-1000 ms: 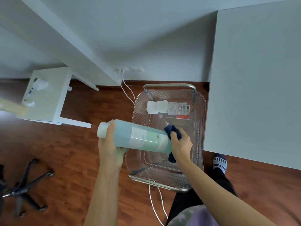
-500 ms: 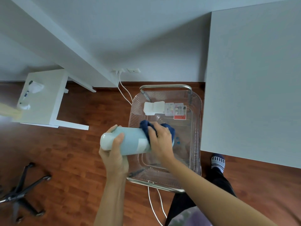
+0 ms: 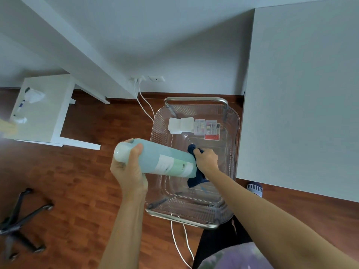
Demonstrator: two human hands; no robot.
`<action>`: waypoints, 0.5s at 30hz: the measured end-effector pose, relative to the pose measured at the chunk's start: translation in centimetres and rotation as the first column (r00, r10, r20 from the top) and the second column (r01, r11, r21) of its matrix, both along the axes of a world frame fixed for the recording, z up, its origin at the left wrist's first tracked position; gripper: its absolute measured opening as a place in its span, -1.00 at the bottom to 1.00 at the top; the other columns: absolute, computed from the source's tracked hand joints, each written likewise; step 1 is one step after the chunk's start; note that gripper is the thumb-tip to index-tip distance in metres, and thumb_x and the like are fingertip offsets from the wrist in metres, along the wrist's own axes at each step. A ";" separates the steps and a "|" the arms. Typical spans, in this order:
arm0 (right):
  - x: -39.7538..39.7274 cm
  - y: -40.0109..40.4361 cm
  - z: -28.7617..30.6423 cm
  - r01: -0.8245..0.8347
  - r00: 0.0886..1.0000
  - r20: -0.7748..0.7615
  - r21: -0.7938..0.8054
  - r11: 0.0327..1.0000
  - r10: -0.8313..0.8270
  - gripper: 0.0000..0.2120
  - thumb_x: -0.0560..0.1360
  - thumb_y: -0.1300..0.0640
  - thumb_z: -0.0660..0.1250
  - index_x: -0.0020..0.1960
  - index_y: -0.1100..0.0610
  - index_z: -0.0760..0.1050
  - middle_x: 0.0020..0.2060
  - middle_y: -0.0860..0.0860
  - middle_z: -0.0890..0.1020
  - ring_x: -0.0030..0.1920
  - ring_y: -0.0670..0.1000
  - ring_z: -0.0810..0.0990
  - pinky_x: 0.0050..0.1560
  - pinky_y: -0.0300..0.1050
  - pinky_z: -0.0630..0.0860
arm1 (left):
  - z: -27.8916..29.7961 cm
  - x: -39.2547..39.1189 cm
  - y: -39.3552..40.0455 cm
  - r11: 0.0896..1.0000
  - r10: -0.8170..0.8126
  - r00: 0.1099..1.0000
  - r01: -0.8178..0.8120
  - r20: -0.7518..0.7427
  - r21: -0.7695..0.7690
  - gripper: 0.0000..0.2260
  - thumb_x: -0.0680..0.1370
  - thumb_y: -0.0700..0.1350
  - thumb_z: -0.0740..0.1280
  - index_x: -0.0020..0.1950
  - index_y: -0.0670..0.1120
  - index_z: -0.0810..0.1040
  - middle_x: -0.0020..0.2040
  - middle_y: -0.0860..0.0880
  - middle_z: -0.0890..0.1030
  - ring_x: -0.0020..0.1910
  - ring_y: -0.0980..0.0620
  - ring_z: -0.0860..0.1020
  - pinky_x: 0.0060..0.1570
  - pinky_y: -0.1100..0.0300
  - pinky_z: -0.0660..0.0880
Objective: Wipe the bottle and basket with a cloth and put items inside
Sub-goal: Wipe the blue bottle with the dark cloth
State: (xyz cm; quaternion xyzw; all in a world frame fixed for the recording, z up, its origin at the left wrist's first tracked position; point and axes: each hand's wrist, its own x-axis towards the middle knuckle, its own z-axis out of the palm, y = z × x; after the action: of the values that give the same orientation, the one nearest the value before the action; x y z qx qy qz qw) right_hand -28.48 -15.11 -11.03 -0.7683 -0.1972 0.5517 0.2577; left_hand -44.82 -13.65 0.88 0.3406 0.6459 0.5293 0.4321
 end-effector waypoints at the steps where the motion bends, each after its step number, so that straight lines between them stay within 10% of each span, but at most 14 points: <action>1: 0.3 0.2 0.0 -0.040 0.999 0.017 0.028 0.999 0.040 -0.69 0.52 0.09 0.20 -0.29 0.29 0.44 -0.43 0.08 0.44 -0.43 0.03 0.36 -0.42 -0.18 0.29 | 0.3 0.2 0.3 1.000 -0.017 1.000 0.017 0.012 0.023 -0.82 0.35 -0.04 0.48 -0.07 0.06 0.60 -0.10 0.07 0.63 -0.07 -0.01 0.66 -0.22 0.07 0.62; 10: 4.4 -0.3 1.3 -0.129 0.959 0.269 0.123 0.984 0.092 -0.73 0.60 0.02 0.12 0.12 0.20 0.44 -0.05 0.16 0.61 -0.14 0.15 0.58 -0.21 -0.07 0.46 | -1.8 1.6 3.8 0.997 -0.013 0.997 0.019 -0.076 0.076 -0.80 0.34 -0.15 0.50 -0.07 -0.02 0.63 -0.12 0.09 0.63 -0.10 0.02 0.59 -0.14 0.01 0.55; 15: 5.6 -0.4 1.2 -0.274 0.920 0.326 0.136 0.952 0.218 -0.77 0.61 0.00 0.09 0.15 0.14 0.27 -0.13 0.19 0.60 -0.36 0.07 0.54 -0.45 -0.15 0.40 | -4.3 3.3 5.1 0.996 0.034 0.981 -0.017 -0.192 0.090 -0.78 0.35 -0.14 0.52 -0.04 -0.01 0.63 -0.16 0.15 0.63 -0.14 0.12 0.58 -0.13 0.03 0.57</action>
State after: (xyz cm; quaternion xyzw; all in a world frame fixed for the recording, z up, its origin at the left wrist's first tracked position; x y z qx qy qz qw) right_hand -22.89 -15.49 -9.82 -0.7874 -0.3788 0.4335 0.2204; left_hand -41.52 -8.54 -3.45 0.4007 0.6653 0.5270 0.3451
